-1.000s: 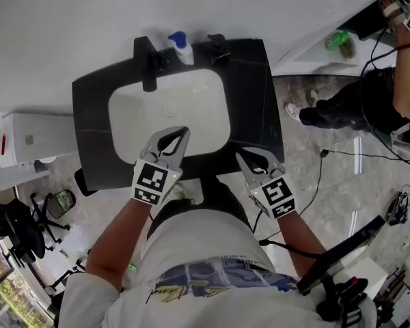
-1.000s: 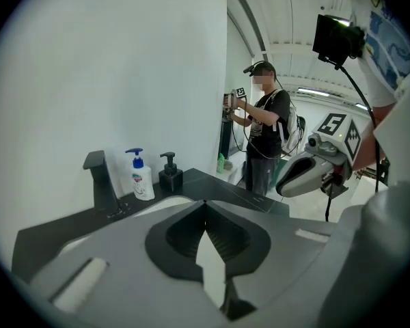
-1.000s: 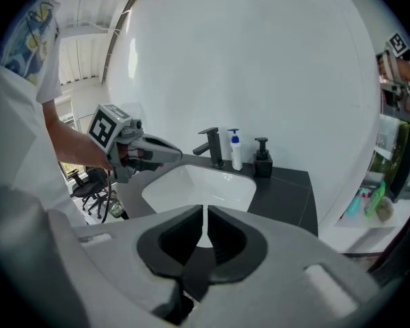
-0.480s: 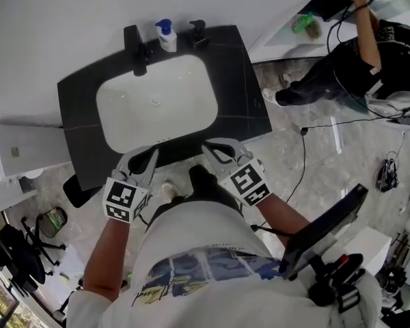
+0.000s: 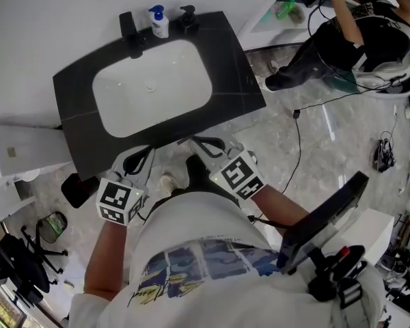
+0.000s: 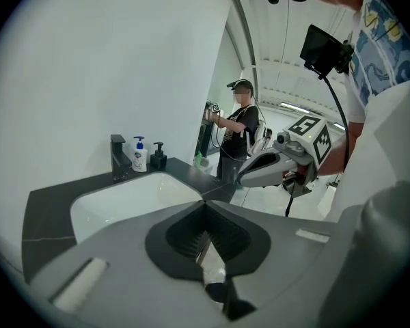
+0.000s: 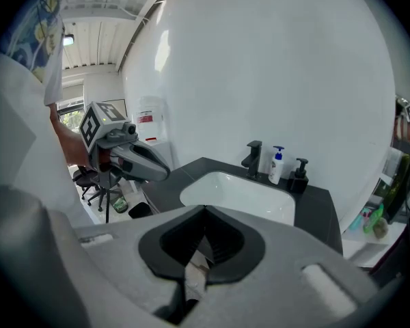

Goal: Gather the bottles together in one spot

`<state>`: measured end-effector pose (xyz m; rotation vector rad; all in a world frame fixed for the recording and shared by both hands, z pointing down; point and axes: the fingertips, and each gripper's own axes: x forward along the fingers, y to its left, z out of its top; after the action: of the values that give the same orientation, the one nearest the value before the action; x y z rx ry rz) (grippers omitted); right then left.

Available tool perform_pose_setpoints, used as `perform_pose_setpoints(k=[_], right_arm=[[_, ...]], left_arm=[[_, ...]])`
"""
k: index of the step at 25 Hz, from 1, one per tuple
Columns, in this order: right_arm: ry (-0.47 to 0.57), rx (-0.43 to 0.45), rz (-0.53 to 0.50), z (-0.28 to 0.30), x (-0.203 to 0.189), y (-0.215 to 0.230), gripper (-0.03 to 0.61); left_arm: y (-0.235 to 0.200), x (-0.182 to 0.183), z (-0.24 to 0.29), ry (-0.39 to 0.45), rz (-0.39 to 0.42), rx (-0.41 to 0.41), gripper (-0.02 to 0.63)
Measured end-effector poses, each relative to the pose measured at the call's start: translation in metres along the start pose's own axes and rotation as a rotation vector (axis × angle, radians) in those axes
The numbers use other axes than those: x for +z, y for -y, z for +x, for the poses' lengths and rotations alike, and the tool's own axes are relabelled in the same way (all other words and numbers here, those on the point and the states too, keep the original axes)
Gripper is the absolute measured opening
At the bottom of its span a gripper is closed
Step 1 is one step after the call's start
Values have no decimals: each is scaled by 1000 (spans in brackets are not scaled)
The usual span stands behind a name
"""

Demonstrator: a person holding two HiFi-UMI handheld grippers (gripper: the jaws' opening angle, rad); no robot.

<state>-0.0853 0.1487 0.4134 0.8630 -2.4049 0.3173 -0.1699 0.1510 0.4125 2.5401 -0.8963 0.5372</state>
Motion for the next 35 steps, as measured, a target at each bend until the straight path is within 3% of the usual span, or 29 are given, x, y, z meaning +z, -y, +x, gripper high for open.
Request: perform_pose_setpoints(k=[15, 35], right_arm=[[16, 6, -39, -11, 2, -67, 2], [28, 25, -102, 3, 20, -105, 2]], left_arm=[[25, -22, -55, 6, 5, -16, 2], [20, -23, -91, 60, 6, 6, 2]])
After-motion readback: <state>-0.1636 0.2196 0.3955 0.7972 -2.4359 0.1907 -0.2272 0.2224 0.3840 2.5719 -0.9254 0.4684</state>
